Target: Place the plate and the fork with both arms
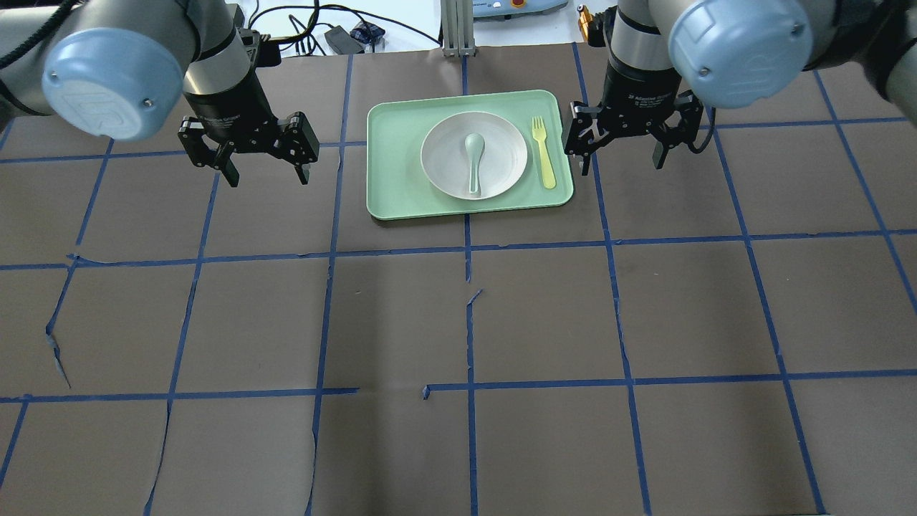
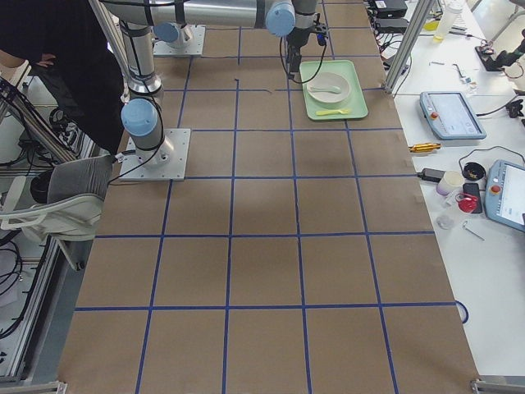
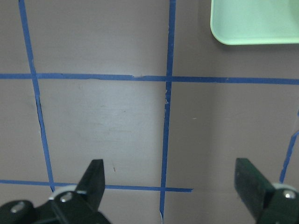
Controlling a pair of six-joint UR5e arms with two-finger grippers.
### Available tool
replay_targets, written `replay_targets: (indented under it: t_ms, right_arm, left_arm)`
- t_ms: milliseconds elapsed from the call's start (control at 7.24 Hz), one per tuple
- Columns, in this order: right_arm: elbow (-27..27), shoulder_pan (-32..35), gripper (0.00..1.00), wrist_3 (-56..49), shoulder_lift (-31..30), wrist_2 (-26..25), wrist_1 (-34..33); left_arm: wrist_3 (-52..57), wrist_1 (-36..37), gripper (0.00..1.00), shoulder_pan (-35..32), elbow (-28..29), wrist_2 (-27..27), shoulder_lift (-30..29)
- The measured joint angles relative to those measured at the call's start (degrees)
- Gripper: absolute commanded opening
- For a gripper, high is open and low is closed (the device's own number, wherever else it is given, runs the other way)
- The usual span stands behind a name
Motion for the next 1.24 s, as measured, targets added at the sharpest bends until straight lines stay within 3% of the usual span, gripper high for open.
replay_targets:
  t_ms: [415, 1244]
  right_arm:
    - [0.1, 0.0, 1.0, -0.1, -2.6, 2.1, 2.7]
    - [0.0, -0.3, 1.0, -0.4, -2.8, 2.4, 1.6]
  left_arm:
    - [-0.2, -0.2, 1.0, 1.1, -0.4, -0.3, 1.0]
    - [0.9, -0.6, 1.0, 2.7, -0.5, -0.1, 3.7]
